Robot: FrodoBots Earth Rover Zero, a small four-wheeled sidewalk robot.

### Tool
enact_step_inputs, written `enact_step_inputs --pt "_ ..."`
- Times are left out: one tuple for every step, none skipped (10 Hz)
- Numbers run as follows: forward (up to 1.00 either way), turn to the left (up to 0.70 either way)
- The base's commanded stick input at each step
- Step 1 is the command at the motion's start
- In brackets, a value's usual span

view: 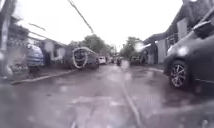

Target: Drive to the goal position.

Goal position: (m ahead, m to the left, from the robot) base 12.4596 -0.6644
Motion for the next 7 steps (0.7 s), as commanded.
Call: enact_step_inputs --pt "1.0 0.0" --pt "1.0 0.0" --pt "1.0 0.0" --pt "1.0 0.0" --pt "1.0 0.0" --pt "1.0 0.0" --pt "1.0 0.0"
